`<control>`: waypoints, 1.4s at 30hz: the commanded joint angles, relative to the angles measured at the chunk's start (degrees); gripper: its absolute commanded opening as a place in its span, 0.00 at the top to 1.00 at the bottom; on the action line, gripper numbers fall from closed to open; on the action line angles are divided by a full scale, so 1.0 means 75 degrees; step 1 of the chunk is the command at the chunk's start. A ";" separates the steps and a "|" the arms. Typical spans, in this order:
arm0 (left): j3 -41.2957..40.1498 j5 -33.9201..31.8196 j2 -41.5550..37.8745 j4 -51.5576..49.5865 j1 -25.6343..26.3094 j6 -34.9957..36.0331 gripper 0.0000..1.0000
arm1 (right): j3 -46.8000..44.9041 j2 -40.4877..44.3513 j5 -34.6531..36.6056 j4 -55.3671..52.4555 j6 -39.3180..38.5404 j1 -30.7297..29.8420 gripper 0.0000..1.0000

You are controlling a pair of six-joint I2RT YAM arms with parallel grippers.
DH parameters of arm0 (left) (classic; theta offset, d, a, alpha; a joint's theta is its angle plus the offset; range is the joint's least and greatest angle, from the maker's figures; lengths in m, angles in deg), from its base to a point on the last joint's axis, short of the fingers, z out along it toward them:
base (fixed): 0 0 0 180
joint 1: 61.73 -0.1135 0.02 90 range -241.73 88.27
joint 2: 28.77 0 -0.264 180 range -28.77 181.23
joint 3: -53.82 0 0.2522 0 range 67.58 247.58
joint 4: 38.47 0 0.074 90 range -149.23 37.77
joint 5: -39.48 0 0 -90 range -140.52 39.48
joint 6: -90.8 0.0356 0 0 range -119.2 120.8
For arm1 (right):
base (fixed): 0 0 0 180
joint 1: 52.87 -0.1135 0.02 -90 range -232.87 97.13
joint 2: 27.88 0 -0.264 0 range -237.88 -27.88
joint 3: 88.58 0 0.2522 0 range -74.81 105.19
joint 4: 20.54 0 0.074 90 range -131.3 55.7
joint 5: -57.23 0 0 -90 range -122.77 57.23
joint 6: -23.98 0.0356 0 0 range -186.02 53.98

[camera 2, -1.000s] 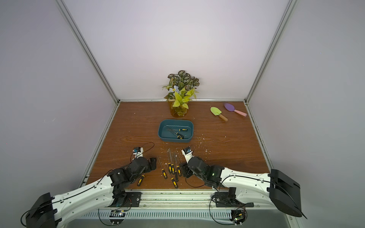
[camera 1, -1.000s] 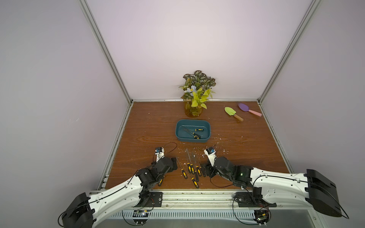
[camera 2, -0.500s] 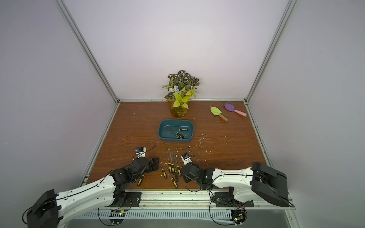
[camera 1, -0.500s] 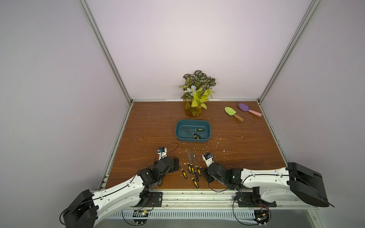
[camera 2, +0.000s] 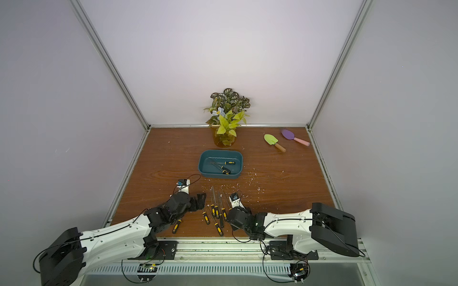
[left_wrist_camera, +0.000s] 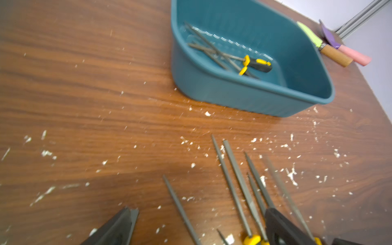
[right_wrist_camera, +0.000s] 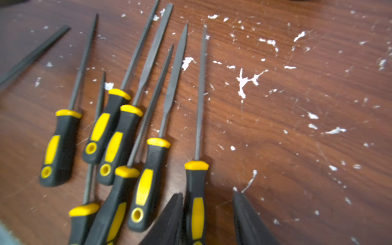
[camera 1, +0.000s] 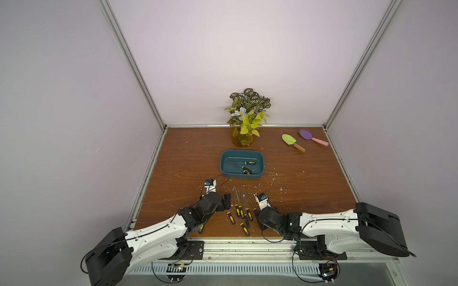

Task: Put the file tool into the storage box
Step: Pick up the file tool from the center of the board.

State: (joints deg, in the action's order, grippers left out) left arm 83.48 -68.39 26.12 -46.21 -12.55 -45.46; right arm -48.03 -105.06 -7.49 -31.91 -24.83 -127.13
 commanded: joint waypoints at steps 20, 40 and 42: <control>0.0752 0.0690 -0.0370 0.0389 -0.0077 0.0562 0.00 | 0.0374 -0.0062 0.0847 -0.0506 -0.0805 -0.0023 0.92; 0.3313 0.2194 0.1459 0.0362 -0.1893 0.2290 0.00 | 0.1610 0.1615 -0.0298 0.0286 -0.4909 0.2009 0.93; 0.3192 0.2324 0.1402 0.0437 -0.2265 0.2004 0.00 | 0.1706 0.1429 -0.0492 0.0503 -0.5123 0.2246 0.93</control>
State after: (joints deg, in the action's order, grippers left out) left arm 107.81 -53.22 36.65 -43.83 -26.21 -30.40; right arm -37.43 -93.28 -6.92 -31.73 -57.57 -111.85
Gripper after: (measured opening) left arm 0.998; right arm 0.182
